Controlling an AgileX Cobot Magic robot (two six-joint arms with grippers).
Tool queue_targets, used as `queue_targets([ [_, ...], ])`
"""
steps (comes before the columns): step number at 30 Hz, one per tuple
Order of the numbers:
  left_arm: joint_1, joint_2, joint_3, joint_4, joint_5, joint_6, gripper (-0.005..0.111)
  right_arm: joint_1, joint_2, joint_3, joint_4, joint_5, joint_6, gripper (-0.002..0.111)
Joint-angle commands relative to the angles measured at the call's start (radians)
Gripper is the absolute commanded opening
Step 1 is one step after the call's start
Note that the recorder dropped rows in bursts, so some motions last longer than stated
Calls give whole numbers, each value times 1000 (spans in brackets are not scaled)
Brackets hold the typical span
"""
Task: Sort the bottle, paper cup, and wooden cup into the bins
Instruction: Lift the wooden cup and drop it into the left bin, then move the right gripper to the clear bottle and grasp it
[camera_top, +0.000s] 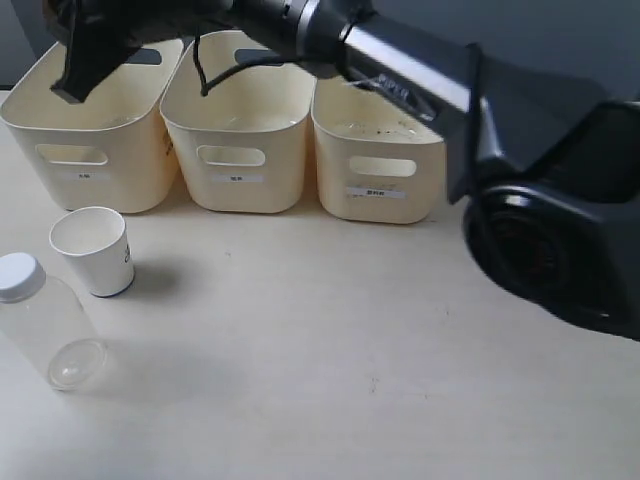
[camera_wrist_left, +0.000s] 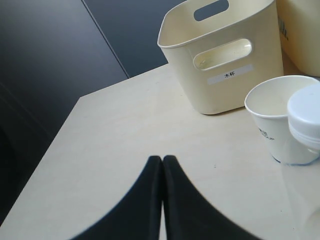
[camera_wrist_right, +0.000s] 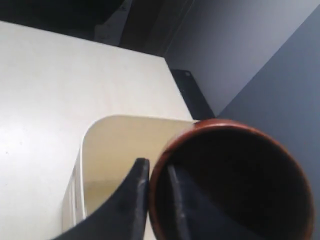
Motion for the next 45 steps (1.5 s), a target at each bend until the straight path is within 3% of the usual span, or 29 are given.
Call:
queue_targets([
  [1,-5,-3,2,-1,-9,-2,0,-36,114,-140,16,94,26,-1],
  [21,-5,-3,2,-1,-9,-2,0,-64,175,-178,31,167,50,0],
  [27,-5,-3,2,-1,-9,-2,0,-64,175,-178,31,173,61,27],
  [35,-5,-3,2,-1,-9,-2,0,-64,121,-178,31,202,80,29],
  [40,-5,-3,2,-1,-9,-2,0,-64,-12,-178,32,351,132,29],
  [45,-5,-3,2,-1,-9,-2,0,-23,-105,-178,32,716,159,30],
])
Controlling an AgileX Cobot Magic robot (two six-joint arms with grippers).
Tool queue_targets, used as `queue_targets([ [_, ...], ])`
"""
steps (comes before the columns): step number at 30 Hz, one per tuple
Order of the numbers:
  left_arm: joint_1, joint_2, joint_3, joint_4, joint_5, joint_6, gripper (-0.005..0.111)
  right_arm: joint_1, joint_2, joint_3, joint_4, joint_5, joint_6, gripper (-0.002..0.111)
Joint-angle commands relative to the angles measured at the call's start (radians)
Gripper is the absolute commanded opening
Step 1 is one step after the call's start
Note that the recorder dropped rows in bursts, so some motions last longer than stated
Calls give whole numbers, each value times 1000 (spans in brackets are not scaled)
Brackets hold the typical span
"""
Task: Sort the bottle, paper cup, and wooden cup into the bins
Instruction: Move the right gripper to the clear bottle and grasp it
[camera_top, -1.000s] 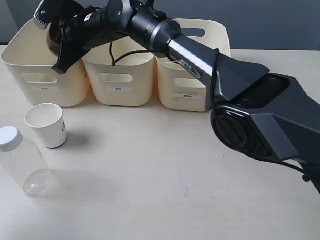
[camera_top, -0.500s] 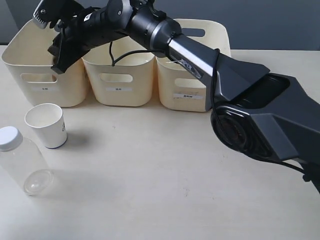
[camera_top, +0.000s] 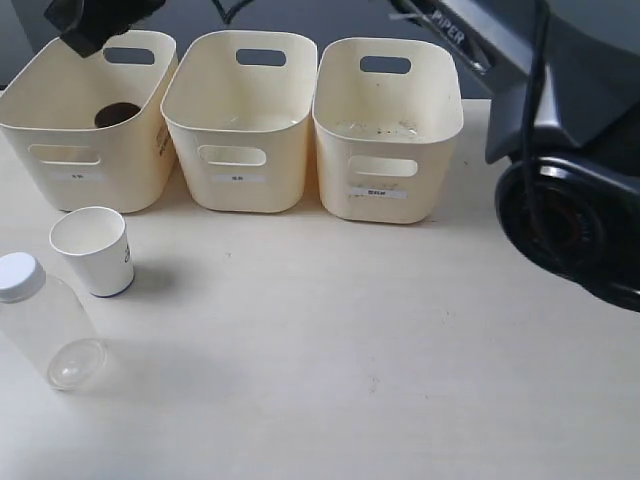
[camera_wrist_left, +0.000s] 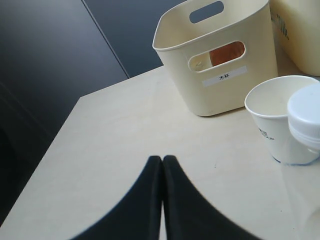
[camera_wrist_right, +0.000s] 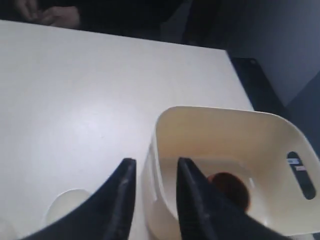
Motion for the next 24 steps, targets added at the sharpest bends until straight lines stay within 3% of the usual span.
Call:
queue_targets([
  [1,-5,-3,2,-1,-9,-2,0,40,-33,-2,-1,223,10,32],
  [4,-5,-3,2,-1,-9,-2,0,84,0,-2,-1,223,61,62],
  [14,-5,-3,2,-1,-9,-2,0,245,37,86,-89,223,76,61],
  [24,-5,-3,2,-1,-9,-2,0,260,15,170,-133,223,76,61],
])
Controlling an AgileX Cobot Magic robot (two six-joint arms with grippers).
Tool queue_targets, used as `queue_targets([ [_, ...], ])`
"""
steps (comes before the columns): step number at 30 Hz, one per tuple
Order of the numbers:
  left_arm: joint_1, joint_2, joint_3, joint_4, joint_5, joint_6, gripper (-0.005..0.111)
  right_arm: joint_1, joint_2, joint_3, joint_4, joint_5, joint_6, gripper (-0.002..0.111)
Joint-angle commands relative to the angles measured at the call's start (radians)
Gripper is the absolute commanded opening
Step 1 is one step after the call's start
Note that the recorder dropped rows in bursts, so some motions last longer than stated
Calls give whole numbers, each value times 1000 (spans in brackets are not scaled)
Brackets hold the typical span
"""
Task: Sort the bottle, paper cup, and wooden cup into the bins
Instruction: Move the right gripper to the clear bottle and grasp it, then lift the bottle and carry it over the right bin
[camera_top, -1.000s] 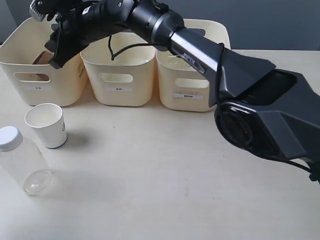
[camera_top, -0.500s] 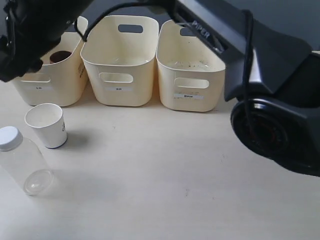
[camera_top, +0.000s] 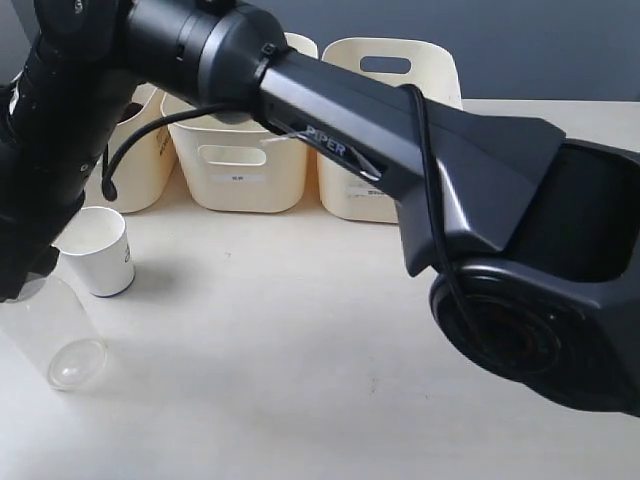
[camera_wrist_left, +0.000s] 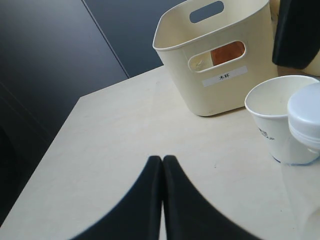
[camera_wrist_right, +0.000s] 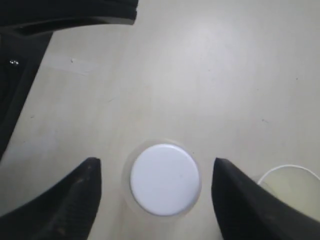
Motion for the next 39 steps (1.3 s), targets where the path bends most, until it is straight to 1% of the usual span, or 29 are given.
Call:
queue_targets([
  [1,-5,-3,2,-1,-9,-2,0,-4,-11,9,-13,-1,-2,61],
  [6,-5,-3,2,-1,-9,-2,0,-6,-11,9,-63,-1,-2,62],
  [8,-5,-3,2,-1,-9,-2,0,-6,-11,9,-61,-1,-2,66],
  [9,-5,-3,2,-1,-9,-2,0,-6,-11,9,-61,-1,-2,70],
  [11,-5,-3,2,-1,-9,-2,0,-6,-6,9,-61,-1,-2,71],
  [20,-5,-3,2,-1,-9,-2,0,-6,50,9,-55,-1,-40,71],
  [25,-5,-3,2,-1,-9,-2,0,-6,50,9,-55,-24,-54,65],
  [37,-5,-3,2,-1,-9,-2,0,-6,50,9,-11,-55,-88,65],
  [39,-5,-3,2,-1,-9,-2,0,-6,50,9,-16,-55,-88,63],
])
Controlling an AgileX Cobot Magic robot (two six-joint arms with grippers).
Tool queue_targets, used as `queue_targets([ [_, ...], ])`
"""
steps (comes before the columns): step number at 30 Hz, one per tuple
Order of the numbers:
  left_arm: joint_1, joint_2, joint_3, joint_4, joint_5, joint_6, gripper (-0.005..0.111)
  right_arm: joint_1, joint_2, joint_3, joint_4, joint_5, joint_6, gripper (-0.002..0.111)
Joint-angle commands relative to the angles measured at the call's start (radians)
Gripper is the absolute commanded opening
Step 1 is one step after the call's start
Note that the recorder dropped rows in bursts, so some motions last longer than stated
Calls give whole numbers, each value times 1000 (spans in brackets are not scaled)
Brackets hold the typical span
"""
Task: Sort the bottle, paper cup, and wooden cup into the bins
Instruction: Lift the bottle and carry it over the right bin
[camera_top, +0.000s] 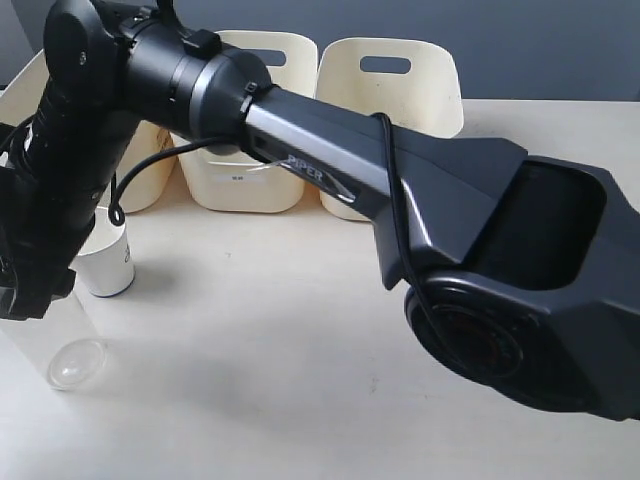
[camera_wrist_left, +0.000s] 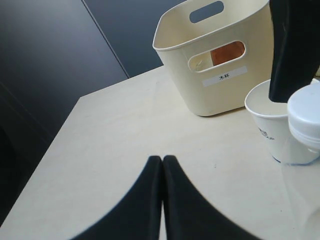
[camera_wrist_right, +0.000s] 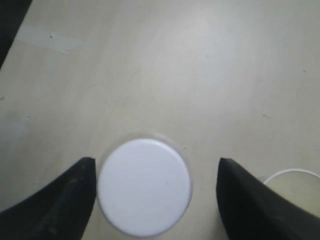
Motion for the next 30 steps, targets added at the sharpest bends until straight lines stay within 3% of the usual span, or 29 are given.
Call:
queue_targets([
  [1,-5,-3,2,-1,-9,-2,0,-4,-8,2,7,-9,-14,58],
  [4,-5,-3,2,-1,-9,-2,0,-4,-10,2,5,0,-14,25],
  [5,-5,-3,2,-1,-9,-2,0,-4,-14,2,3,5,-14,8],
  [6,-5,-3,2,-1,-9,-2,0,-4,-20,2,-12,10,-14,1],
  [17,-5,-3,2,-1,-9,-2,0,-4,-190,2,-82,45,11,-1],
  [30,-5,-3,2,-1,-9,-2,0,-4,-418,2,-572,45,322,-1],
])
